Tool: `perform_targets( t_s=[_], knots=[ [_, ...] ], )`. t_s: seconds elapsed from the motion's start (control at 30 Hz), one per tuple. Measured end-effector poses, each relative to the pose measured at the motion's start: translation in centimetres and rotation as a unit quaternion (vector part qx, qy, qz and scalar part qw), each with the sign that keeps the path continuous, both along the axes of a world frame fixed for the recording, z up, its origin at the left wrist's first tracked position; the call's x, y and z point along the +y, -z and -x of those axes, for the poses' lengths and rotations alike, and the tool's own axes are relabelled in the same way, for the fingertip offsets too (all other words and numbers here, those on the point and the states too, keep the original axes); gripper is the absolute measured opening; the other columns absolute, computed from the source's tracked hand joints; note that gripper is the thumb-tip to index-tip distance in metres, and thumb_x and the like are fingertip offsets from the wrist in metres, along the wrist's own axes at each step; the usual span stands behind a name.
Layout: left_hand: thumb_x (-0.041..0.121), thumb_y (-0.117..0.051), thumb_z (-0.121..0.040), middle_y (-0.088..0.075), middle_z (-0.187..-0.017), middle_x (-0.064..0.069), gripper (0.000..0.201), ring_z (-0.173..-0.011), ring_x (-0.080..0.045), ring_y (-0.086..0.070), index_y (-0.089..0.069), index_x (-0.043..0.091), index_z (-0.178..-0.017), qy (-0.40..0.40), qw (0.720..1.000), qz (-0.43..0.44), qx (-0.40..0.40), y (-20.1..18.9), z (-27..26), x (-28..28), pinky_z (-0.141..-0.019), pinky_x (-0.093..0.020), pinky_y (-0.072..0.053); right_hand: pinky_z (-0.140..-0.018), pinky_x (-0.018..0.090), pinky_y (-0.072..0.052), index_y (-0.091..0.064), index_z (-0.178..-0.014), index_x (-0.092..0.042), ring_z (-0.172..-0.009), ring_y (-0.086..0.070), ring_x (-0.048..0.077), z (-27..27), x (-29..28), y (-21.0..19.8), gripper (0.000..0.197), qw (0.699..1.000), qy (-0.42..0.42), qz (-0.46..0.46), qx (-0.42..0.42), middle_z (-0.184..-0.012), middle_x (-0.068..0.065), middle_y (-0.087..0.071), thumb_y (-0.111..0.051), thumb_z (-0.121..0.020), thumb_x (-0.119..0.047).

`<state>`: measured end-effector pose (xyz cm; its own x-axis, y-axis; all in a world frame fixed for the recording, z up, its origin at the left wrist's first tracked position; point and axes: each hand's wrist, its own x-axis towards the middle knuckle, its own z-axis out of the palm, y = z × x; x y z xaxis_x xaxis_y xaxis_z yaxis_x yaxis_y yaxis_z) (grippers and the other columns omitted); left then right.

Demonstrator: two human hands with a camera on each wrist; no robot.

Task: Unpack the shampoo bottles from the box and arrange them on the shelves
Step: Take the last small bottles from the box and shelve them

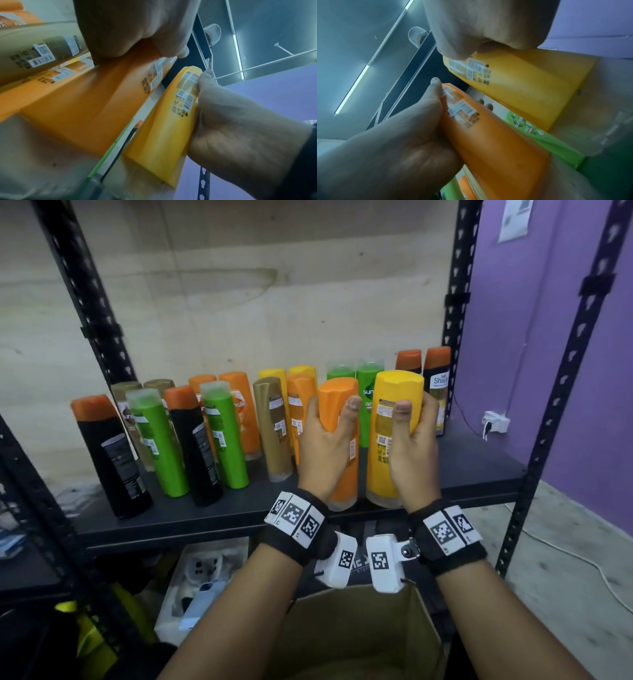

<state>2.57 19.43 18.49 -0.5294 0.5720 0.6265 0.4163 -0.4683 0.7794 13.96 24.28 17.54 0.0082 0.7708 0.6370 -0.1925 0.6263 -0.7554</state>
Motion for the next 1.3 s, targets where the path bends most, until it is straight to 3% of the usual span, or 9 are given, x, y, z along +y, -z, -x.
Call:
perform_targets(
  t_s=[0.13,0.27,0.37,0.5,0.63,0.7,0.8,0.97,1.3],
  knots=[
    [0.062,-0.061,-0.093,-0.073,-0.097,0.001,0.040,-0.088,-0.016,-0.074,-0.057,0.029,-0.115,0.013,1.000,0.017,-0.006,0.4,0.2,1.0,-0.084,-0.046,-0.062,-0.076,0.015,-0.054,-0.042,-0.111,-0.063,-0.095,-0.068,-0.004,0.1,1.1,0.2,0.034,1.000,-0.009,-0.001,-0.016,-0.105,-0.032,-0.067,-0.036,-0.086,-0.086],
    [0.055,-0.060,-0.097,-0.071,-0.102,0.009,0.034,-0.091,-0.005,-0.071,-0.055,0.034,-0.122,0.000,1.000,0.022,-0.004,1.3,0.3,1.9,-0.081,-0.030,-0.060,-0.074,0.013,-0.050,-0.043,-0.131,-0.042,-0.095,-0.066,-0.007,0.2,2.2,1.4,0.058,0.999,0.000,0.015,-0.039,-0.105,-0.031,-0.065,-0.037,-0.088,-0.081],
    [0.057,-0.062,-0.097,-0.071,-0.099,0.010,0.026,-0.090,-0.007,-0.072,-0.056,0.040,-0.115,0.004,1.000,0.021,-0.006,1.1,0.3,2.4,-0.082,-0.034,-0.061,-0.073,0.014,-0.049,-0.041,-0.135,-0.044,-0.095,-0.065,-0.010,0.3,3.2,1.8,0.056,0.999,0.004,0.020,-0.040,-0.105,-0.040,-0.062,-0.040,-0.091,-0.078],
    [0.060,-0.061,-0.095,-0.070,-0.098,0.025,0.019,-0.092,0.004,-0.069,-0.056,0.047,-0.108,0.000,1.000,0.025,-0.019,0.9,0.5,3.1,-0.077,-0.017,-0.055,-0.073,0.006,-0.048,-0.040,-0.142,-0.037,-0.097,-0.062,-0.014,0.6,4.2,2.2,0.063,0.998,0.005,0.016,-0.058,-0.107,-0.044,-0.059,-0.044,-0.092,-0.075],
    [0.057,-0.062,-0.096,-0.073,-0.105,0.016,0.023,-0.098,-0.001,-0.070,-0.059,0.044,-0.115,0.021,0.998,0.020,-0.047,1.9,0.8,3.6,-0.086,-0.029,-0.059,-0.080,-0.001,-0.043,-0.030,-0.149,-0.050,-0.111,-0.057,-0.017,0.9,4.3,3.3,0.054,0.997,-0.018,0.000,-0.071,-0.127,-0.033,-0.058,-0.042,-0.099,-0.067],
    [0.059,-0.060,-0.095,-0.073,-0.109,0.015,0.027,-0.102,-0.003,-0.071,-0.060,0.044,-0.117,0.034,0.998,0.010,-0.049,2.3,0.8,3.5,-0.087,-0.028,-0.060,-0.088,-0.001,-0.041,-0.024,-0.146,-0.065,-0.122,-0.053,-0.013,0.8,4.4,3.9,0.049,0.997,-0.022,-0.004,-0.071,-0.144,-0.020,-0.053,-0.039,-0.099,-0.069],
    [0.065,-0.058,-0.093,-0.071,-0.114,0.026,0.031,-0.109,0.001,-0.068,-0.059,0.048,-0.118,0.054,0.997,0.009,-0.057,3.7,1.0,3.2,-0.085,-0.018,-0.057,-0.091,0.001,-0.042,-0.021,-0.142,-0.070,-0.125,-0.050,-0.013,0.6,4.4,5.2,0.046,0.996,-0.031,-0.003,-0.089,-0.141,-0.027,-0.049,-0.037,-0.098,-0.072],
    [0.064,-0.052,-0.094,-0.065,-0.124,0.032,0.040,-0.118,0.006,-0.063,-0.055,0.045,-0.129,0.071,0.995,0.012,-0.068,7.0,1.4,2.7,-0.087,-0.009,-0.051,-0.097,0.019,-0.048,-0.033,-0.149,-0.041,-0.125,-0.053,-0.006,-0.3,4.6,9.3,0.047,0.989,-0.049,0.013,-0.140,-0.140,-0.016,-0.054,-0.039,-0.105,-0.058],
    [0.053,-0.058,-0.097,-0.065,-0.130,0.024,0.052,-0.121,0.002,-0.061,-0.053,0.028,-0.142,0.060,0.997,0.030,-0.045,8.9,2.6,3.5,-0.090,-0.011,-0.051,-0.088,0.002,-0.043,-0.034,-0.151,-0.036,-0.122,-0.056,-0.004,-1.0,4.8,9.8,0.047,0.981,-0.044,0.015,-0.190,-0.139,-0.013,-0.057,-0.040,-0.107,-0.051]
  ],
)
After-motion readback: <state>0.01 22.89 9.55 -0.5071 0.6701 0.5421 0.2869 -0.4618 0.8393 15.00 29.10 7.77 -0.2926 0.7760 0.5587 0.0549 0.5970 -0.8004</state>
